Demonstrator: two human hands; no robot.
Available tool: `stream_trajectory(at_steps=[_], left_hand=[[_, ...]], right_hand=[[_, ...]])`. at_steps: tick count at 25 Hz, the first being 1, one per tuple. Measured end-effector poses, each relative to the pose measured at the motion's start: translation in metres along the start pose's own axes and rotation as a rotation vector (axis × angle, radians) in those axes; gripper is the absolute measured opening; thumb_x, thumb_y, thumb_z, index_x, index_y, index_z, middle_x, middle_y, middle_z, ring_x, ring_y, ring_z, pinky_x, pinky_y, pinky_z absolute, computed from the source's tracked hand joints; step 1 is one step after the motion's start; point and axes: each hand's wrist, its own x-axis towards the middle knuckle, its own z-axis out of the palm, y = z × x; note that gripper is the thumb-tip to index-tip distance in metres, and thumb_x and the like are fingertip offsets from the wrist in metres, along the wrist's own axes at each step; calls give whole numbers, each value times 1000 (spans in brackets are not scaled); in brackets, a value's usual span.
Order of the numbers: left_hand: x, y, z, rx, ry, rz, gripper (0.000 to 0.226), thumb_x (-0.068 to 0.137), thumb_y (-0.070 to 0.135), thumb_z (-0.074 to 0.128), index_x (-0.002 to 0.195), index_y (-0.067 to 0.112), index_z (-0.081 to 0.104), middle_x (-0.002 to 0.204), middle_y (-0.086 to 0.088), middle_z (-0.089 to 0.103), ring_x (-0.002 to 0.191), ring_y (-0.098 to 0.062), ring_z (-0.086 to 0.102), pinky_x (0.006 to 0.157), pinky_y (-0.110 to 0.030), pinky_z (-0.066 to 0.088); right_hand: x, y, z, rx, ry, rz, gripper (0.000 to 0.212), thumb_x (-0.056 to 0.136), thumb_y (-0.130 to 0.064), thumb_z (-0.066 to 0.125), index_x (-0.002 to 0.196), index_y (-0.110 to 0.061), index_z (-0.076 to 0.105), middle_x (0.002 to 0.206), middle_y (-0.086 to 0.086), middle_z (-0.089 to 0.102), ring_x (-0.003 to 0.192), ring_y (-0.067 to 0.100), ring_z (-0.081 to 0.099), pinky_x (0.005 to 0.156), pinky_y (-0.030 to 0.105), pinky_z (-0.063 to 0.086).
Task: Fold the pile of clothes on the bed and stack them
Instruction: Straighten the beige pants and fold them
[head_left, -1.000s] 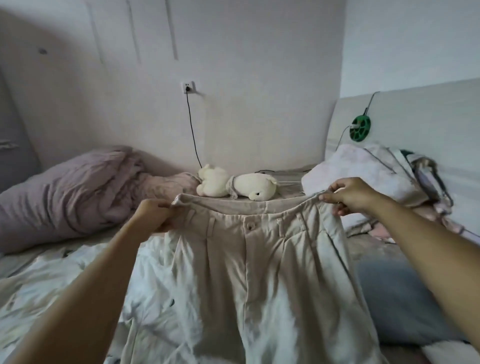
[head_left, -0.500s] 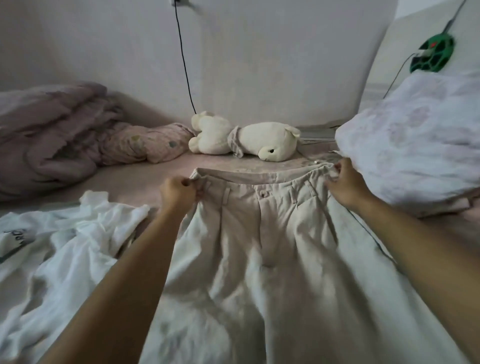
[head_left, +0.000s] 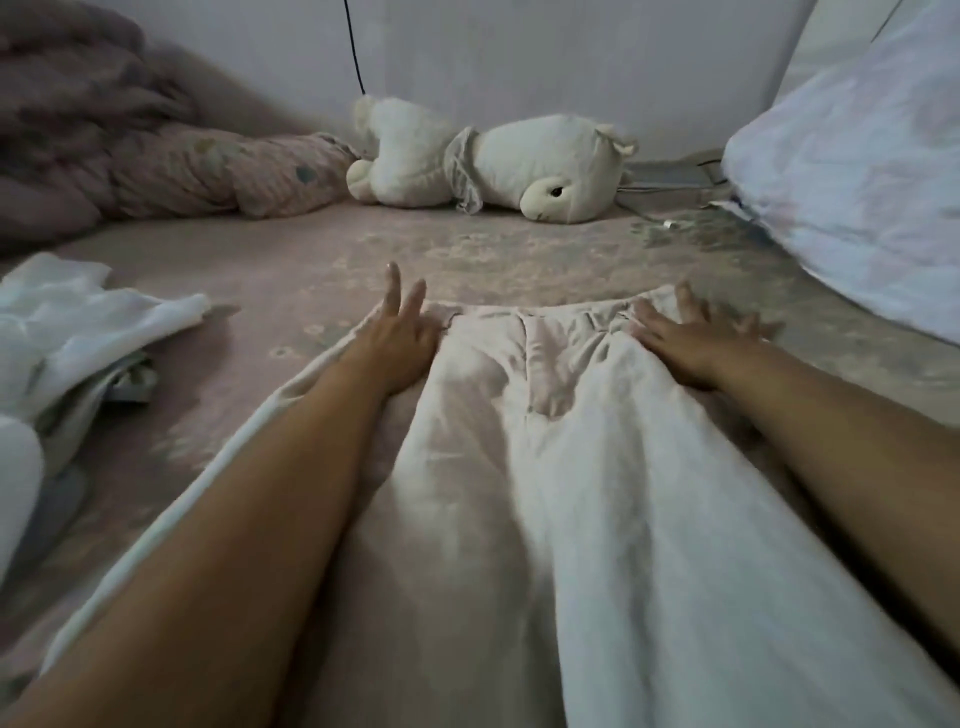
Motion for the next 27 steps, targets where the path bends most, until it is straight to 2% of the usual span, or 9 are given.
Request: stream_trajectory(at_steps=[2,4,7,11,13,15,18,24,27], left_hand=[[5,9,-14,21,-188,47,47,104,40,22,148,25,27,159,-3,13,144,-29,11,111,-62,14],[-2,27,-24,67,-477,-53,55,98,56,15,149,41,2,159,10,-9,146,-17,-6,114,-58,-2],[-25,46,-12,122,-568,-28,62,90,70,16,145,51,-5,157,14,-15,145,-14,-14,112,-59,-7],[-29,43,-7,193,-539,-42,64,89,71,16,146,49,-5,158,12,-14,146,-15,-13,111,-60,-4],[-33,59,-17,320,-582,-52,63,94,64,11,149,40,-7,158,7,-15,146,-17,-13,112,-61,-3],[-56,82,-32,310,-659,-92,60,99,52,9,151,27,-5,160,0,-12,146,-19,-12,114,-59,-2],[-119,107,-65,82,-665,-210,57,101,44,14,152,23,1,160,-4,-5,147,-19,-8,117,-49,-4],[-284,171,-150,8,-730,-208,59,101,44,15,152,22,-4,160,0,-11,146,-18,-11,117,-48,-6],[-339,192,-190,79,-779,-113,60,101,47,14,153,19,6,160,-5,-1,147,-20,1,116,-49,7]], right_hand=[[-9,-22,-17,-49,95,-46,57,96,-62,14,149,-44,4,158,2,-19,144,36,-16,108,66,-10],[-23,-48,-20,78,18,-169,57,91,-68,11,146,-52,5,159,-6,-13,144,34,-17,106,70,-10],[-40,-53,9,-18,-117,-260,69,79,-82,6,141,-58,-6,157,-17,-14,144,30,-18,104,71,-8],[-43,-53,20,-44,-94,-225,65,84,-78,11,141,-56,-11,157,-16,-17,145,27,-17,104,71,-5],[-60,-58,9,-43,-105,-170,63,88,-73,11,144,-52,-10,157,-13,-19,145,25,-17,104,70,-6],[-93,-55,6,-17,-146,-123,59,94,-64,9,146,-46,-12,156,-7,-24,144,21,-20,106,68,-9],[-158,-35,3,13,-205,-113,57,97,-57,7,148,-39,-13,157,-3,-21,145,18,-18,112,58,-10],[-359,8,7,11,-316,-154,57,99,-52,6,151,-34,-8,159,-1,-14,146,18,-14,117,43,-8],[-424,22,-7,6,-355,-220,81,84,-68,-15,152,-28,2,161,-2,-2,147,19,-2,119,40,4]])
